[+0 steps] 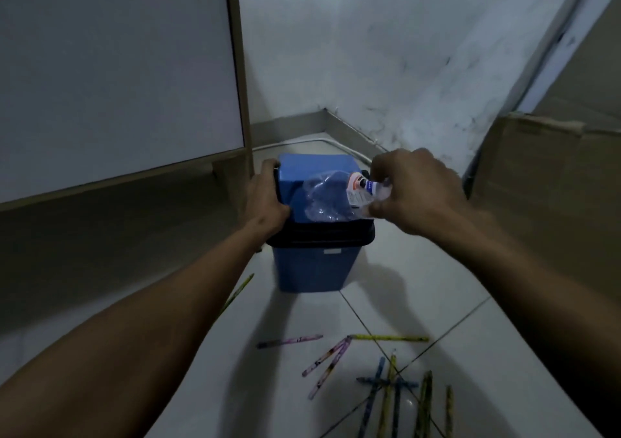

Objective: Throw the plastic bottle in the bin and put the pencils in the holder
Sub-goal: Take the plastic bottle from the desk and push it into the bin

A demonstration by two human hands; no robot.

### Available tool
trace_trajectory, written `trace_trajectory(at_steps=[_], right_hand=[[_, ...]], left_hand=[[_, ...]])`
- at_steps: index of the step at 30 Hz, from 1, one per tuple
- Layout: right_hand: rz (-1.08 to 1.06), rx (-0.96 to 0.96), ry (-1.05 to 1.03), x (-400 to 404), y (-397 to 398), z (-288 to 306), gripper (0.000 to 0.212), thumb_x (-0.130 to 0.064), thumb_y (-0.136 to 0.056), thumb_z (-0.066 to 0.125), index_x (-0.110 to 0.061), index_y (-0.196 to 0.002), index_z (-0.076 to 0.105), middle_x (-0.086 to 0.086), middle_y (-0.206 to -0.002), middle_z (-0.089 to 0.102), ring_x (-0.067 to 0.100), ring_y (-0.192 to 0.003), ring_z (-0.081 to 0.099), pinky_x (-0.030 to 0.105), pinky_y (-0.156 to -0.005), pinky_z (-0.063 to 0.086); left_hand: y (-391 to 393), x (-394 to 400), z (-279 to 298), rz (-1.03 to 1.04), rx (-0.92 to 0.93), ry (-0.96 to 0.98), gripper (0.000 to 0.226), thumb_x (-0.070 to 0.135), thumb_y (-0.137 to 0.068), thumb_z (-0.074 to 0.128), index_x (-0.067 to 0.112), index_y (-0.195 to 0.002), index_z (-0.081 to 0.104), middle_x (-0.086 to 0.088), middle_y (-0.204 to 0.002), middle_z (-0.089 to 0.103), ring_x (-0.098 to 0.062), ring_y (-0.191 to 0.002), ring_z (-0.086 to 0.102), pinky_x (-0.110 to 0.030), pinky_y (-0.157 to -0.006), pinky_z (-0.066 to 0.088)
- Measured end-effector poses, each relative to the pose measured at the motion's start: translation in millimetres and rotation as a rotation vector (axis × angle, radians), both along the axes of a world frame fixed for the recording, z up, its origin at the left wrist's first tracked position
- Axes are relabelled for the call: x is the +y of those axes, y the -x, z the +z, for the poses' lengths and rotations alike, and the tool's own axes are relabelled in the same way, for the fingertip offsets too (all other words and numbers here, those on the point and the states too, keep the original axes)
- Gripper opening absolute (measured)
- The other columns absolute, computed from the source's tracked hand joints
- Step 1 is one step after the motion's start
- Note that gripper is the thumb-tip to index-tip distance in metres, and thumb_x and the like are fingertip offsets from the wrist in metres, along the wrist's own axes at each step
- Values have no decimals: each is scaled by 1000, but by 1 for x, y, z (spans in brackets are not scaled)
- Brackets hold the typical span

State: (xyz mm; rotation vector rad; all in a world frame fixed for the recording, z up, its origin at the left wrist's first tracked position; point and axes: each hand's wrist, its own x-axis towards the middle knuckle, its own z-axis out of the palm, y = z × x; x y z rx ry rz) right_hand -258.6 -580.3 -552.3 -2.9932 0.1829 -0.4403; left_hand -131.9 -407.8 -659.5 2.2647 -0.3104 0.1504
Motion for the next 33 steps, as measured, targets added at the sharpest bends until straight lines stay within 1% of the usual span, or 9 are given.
trace_trajectory(at_steps=[4,9,14,18,22,26,29,31,33], right_hand=[[60,-55,155,16,-9,-16,27,-28,-66,75,-20,-91,65,8,-93,69,34,-89,63,33,-70,29],[-21,-58,233,37,-22,-48,23,-14,-70,69,-21,-91,63,5,-97,67,28,-96,58,38,-84,31],[-68,-119,224,34,-33,-61,21,-11,-73,61,-20,-92,64,4,-100,66,28,-98,55,42,-91,29],[-48,-107,271,34,-30,-69,18,-9,-74,60,-20,-87,66,6,-96,62,30,-94,53,43,-86,32],[-33,-25,280,38,-27,-70,18,-8,-68,66,-21,-81,65,7,-95,56,32,-96,49,47,-86,36],[-51,32,295,44,-30,-71,27,-7,-73,62,-21,-66,40,9,-100,52,33,-102,45,45,-90,29],[-45,119,354,51,-36,-74,8,-15,-78,63,-20,-82,59,10,-108,52,34,-107,44,44,-94,27],[-28,173,378,58,-41,-82,21,-18,-78,66,-23,-98,65,10,-112,52,34,-109,44,45,-97,26],[14,160,384,64,-46,-88,26,-20,-75,70,-24,-100,66,11,-113,53,35,-111,45,47,-100,26]], left_hand=[[4,-2,-6,51,-142,-102,64,9,-76,72,17,-129,37,-16,-128,55,-34,-115,58,-46,-85,54],[3,-2,-8,90,-213,-144,58,12,-79,70,15,-126,37,-17,-120,59,-33,-105,63,-48,-80,58],[-1,-3,-12,63,-210,-106,60,14,-79,70,16,-129,37,-15,-124,56,-31,-109,59,-42,-84,55],[-6,4,-13,-19,-135,-56,73,12,-72,76,17,-132,36,-13,-128,48,-29,-115,54,-38,-85,47],[-15,7,-9,-56,-61,-175,90,13,-64,81,19,-137,30,-11,-130,42,-31,-118,49,-41,-85,43],[-18,6,-3,-72,14,-250,100,14,-62,82,22,-141,23,-11,-135,35,-33,-125,43,-51,-96,40],[-20,5,3,-97,67,-310,106,13,-59,82,25,-141,17,-11,-137,28,-35,-126,40,-52,-98,39],[-21,5,7,-116,106,-317,109,13,-57,83,27,-141,15,-11,-138,25,-36,-126,38,-53,-100,39],[-21,6,8,-145,164,-274,110,12,-56,83,28,-141,14,-11,-138,23,-36,-125,38,-51,-101,44]])
